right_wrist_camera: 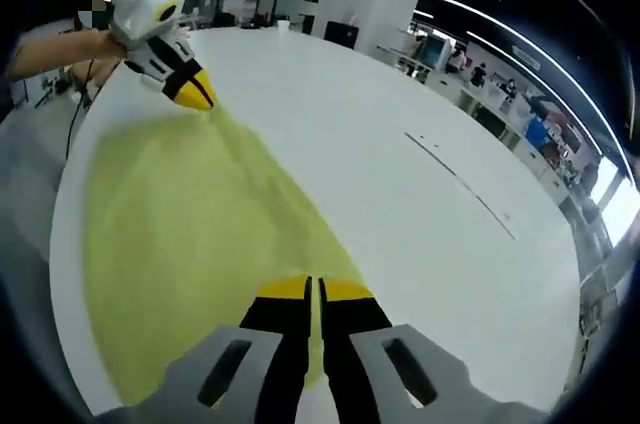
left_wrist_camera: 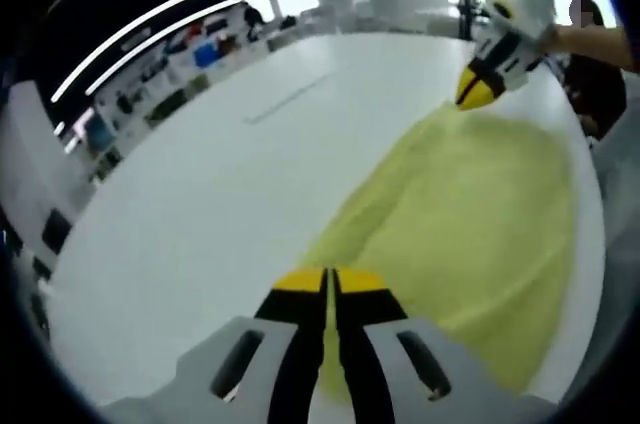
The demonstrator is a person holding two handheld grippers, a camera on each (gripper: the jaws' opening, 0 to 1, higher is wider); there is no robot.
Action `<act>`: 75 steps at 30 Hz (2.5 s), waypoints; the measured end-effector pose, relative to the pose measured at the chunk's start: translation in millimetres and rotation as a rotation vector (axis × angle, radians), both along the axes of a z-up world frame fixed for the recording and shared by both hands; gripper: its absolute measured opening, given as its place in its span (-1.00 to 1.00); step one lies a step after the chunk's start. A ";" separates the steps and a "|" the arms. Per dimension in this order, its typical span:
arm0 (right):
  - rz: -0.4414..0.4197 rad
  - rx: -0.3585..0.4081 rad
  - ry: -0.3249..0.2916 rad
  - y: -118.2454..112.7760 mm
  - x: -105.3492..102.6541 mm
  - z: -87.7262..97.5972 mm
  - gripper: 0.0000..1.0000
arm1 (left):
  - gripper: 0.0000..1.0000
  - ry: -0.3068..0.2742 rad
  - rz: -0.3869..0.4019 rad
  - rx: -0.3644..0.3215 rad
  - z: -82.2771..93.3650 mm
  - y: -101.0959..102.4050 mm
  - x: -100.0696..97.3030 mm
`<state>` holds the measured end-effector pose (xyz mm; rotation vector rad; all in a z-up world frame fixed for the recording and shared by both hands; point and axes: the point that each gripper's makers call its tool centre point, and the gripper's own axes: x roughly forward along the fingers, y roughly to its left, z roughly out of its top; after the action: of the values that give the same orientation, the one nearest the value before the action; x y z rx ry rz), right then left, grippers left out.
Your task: Fold the garment on the visible template until the final outline fits inside the template.
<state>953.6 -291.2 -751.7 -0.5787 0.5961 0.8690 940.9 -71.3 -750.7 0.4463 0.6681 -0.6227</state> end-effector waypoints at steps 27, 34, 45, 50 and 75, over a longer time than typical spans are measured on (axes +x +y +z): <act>-0.120 -0.010 0.039 -37.8 20.9 -23.1 -0.98 | -1.00 0.056 0.175 -0.130 -22.1 33.2 12.4; -0.151 -0.016 0.028 -47.1 20.5 -16.0 -0.95 | -1.00 0.062 0.216 -0.137 -18.1 44.1 6.9; -0.112 0.031 0.011 -30.6 0.3 12.6 -0.84 | -0.83 0.045 0.157 -0.167 17.6 27.9 -13.5; -0.089 0.046 0.013 -24.6 -9.3 23.9 -0.74 | -0.74 0.047 0.137 -0.171 28.5 22.6 -22.2; -0.003 0.253 -0.009 1.5 -91.1 107.9 0.01 | -0.07 0.015 -0.022 -0.143 91.8 -5.3 -99.2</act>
<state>862.5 -289.7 -643.9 -0.3518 0.4693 0.9222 841.7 -76.6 -658.9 0.3168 0.6291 -0.6900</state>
